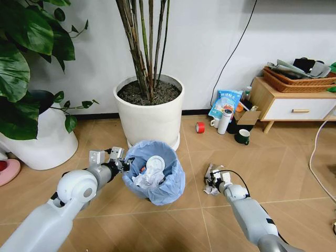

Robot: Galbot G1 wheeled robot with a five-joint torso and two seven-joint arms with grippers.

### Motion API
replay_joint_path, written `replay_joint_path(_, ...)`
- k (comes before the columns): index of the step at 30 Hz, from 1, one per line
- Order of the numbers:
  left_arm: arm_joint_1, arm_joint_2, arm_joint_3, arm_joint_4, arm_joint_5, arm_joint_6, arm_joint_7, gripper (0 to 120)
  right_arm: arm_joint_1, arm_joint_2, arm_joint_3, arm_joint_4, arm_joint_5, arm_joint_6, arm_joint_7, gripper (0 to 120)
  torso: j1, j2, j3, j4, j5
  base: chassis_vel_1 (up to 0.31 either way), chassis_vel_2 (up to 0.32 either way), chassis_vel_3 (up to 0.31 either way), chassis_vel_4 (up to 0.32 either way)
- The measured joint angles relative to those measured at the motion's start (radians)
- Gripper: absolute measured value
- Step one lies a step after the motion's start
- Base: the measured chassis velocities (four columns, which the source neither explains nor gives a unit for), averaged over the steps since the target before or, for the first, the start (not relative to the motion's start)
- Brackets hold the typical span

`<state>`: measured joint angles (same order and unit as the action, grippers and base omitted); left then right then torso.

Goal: Pick up the trash bin and place the garbage on the floor into it.

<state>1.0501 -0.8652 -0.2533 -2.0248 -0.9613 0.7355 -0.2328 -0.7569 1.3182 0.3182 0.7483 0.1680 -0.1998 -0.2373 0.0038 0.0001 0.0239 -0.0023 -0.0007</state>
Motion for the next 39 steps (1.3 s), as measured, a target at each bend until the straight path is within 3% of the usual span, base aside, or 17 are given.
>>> replay_joint_path(5, 0.001, 0.0, 0.001, 0.0, 0.001, 0.0, 0.0, 0, -0.023, -0.001, 0.015, 0.038, 0.04, -0.013, 0.034, 1, 0.0, 0.0, 0.0, 0.0001, 0.0002, 0.0, 0.0, 0.0, 0.0)
replay_joint_path(7, 0.002, 0.0, 0.001, 0.0, 0.001, 0.0, 0.0, 0, -0.035, -0.005, 0.022, 0.065, 0.067, -0.019, 0.042, 0, 0.0, 0.0, 0.0, 0.0, 0.0004, 0.0, 0.0, 0.0, 0.0)
replay_joint_path(18, -0.006, -0.011, 0.028, 0.001, 0.005, 0.0, -0.004, 0, -0.145, -0.125, 0.049, 0.451, 0.297, -0.087, 0.065, 0, 0.0, 0.0, 0.0, 0.0, 0.0, 0.0, 0.0, 0.0, 0.0)
replay_joint_path(21, -0.015, -0.013, 0.043, 0.004, 0.006, 0.0, -0.008, 0, -0.159, -0.184, 0.049, 0.573, 0.34, -0.104, 0.07, 0, 0.0, 0.0, 0.0, 0.0, 0.0007, 0.0, 0.0, 0.0, 0.0)
replay_joint_path(23, -0.026, -0.014, 0.06, 0.008, 0.006, 0.0, -0.01, 0, -0.167, -0.246, 0.045, 0.687, 0.385, -0.124, 0.074, 0, 0.0, 0.0, 0.0, 0.0, -0.0012, 0.0, 0.0, 0.0, 0.0)
replay_joint_path(26, -0.042, -0.012, 0.083, 0.017, 0.006, 0.0, -0.012, 0, -0.166, -0.31, 0.036, 0.839, 0.457, -0.16, 0.083, 0, 0.0, 0.0, 0.0, -0.0002, 0.0006, 0.0, 0.0, 0.0, 0.0)
replay_joint_path(28, -0.064, -0.012, 0.108, 0.029, 0.005, 0.0, -0.012, 0, -0.151, -0.345, 0.018, 0.936, 0.506, -0.177, 0.09, 0, 0.0, 0.0, 0.0, 0.0, -0.0011, 0.0, 0.0, 0.0, 0.0)
replay_joint_path(31, -0.097, -0.017, 0.14, 0.043, 0.001, 0.0, -0.021, 0, -0.128, -0.372, -0.016, 1.034, 0.575, -0.199, 0.1, 0, 0.0, 0.0, 0.0, 0.0003, 0.0006, 0.0, 0.0, 0.0, 0.0)
replay_joint_path(39, -0.209, -0.054, 0.231, 0.089, -0.032, 0.0, -0.06, 0, -0.099, -0.413, -0.114, 1.225, 0.698, -0.225, 0.096, 0, 0.0, 0.0, 0.0, 0.0, -0.0001, 0.0, 0.0, 0.0, 0.0)
